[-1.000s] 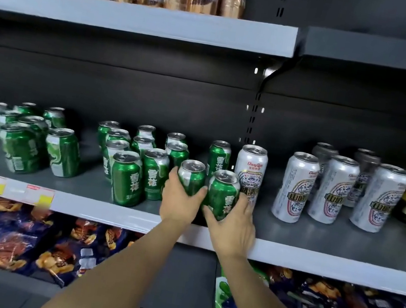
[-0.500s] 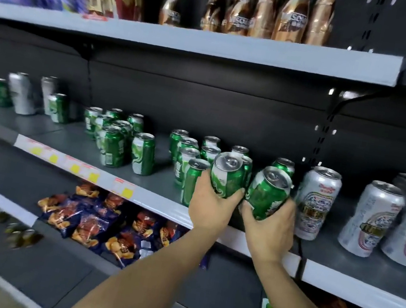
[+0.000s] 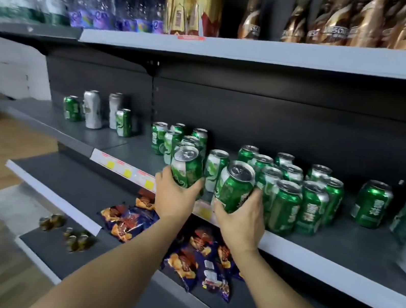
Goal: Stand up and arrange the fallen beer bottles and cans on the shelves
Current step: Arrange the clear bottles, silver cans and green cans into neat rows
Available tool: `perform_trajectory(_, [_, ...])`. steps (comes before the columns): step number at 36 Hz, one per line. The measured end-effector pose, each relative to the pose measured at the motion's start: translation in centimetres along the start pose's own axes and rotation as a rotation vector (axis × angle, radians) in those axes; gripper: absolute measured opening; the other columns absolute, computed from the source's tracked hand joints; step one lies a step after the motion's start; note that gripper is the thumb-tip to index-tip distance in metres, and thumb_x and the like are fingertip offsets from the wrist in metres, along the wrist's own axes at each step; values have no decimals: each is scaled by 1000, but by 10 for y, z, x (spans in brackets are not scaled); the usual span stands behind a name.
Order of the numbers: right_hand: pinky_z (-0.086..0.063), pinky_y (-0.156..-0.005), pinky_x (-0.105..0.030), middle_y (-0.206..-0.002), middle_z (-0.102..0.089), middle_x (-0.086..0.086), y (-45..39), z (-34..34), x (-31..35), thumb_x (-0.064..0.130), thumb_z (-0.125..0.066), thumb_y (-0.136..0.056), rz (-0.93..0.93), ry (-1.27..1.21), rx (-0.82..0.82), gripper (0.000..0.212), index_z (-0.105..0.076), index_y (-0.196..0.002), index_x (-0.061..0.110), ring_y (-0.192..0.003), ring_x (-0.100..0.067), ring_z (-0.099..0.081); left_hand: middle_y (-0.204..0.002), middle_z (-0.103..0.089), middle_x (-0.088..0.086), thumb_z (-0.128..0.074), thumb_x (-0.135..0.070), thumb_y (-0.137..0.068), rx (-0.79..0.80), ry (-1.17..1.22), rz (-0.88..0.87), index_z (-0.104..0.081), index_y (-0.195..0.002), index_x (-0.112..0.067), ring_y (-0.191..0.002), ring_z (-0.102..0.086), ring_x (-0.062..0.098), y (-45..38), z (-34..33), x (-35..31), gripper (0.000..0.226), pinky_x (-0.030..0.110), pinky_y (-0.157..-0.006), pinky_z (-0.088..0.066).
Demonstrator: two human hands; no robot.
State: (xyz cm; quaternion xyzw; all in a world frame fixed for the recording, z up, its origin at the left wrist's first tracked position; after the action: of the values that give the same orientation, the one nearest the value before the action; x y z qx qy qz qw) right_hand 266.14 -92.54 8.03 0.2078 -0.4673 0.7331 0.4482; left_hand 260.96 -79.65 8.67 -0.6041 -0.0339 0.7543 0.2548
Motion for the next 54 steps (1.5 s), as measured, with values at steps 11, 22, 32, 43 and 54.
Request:
perform_trajectory(11, [-46, -90, -37, -130, -53, -7, -10, -160, 103, 45, -77, -74, -56, 20, 82, 79, -38, -133, 10, -122, -28, -51, -115, -49, 5, -81, -41, -71, 27, -46, 80, -56, -119, -16, -101, -58, 28, -147, 90, 94, 59, 34, -77, -43])
perform_trajectory(22, [-50, -82, -36, -127, -56, -4, -53, -263, 139, 42, -78, -74, -89, 0, 215, 71, -35, -125, 17, -112, -29, -58, -110, -45, 2, -78, -49, -73, 41, -75, 78, -53, -122, -16, -99, -58, 27, -258, 82, 121, 64, 33, -74, -42])
perform_trajectory(32, [-44, -87, -33, -133, -52, -9, -100, -339, 157, 32, -78, -77, -124, 17, 288, 70, -36, -130, 10, -120, -30, -52, -112, -46, 7, -82, -38, -73, 96, -49, 88, -56, -119, -13, -85, -52, 23, -349, 67, 151, 59, 31, -76, -42])
perform_trajectory(43, [-48, -84, -37, -131, -54, -7, -142, -436, 189, 26, -76, -78, -255, 42, 196, 61, -38, -123, 12, -115, -32, -57, -116, -45, 9, -84, -36, -70, 294, -48, 33, -60, -117, -14, -104, -56, 30, -463, 30, 192, 58, 31, -86, -42])
perform_trajectory(54, [-47, -86, -35, -125, -57, -11, -180, -489, 191, 21, -73, -80, -426, 98, -38, 63, -37, -130, 11, -112, -32, -57, -121, -47, 6, -84, -42, -68, 532, -66, -31, -58, -118, -15, -105, -58, 29, -511, -5, 210, 63, 38, -88, -49])
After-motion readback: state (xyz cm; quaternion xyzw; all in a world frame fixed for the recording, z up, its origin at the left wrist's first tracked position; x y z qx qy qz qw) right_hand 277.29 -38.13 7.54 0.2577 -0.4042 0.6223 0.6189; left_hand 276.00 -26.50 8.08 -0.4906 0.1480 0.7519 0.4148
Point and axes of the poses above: each hand's wrist, its own y-axis away from the middle knuckle, its own z-axis out of the back of the hand, x = y × z, the point moved 1 cm from there along -y, towards the middle knuckle
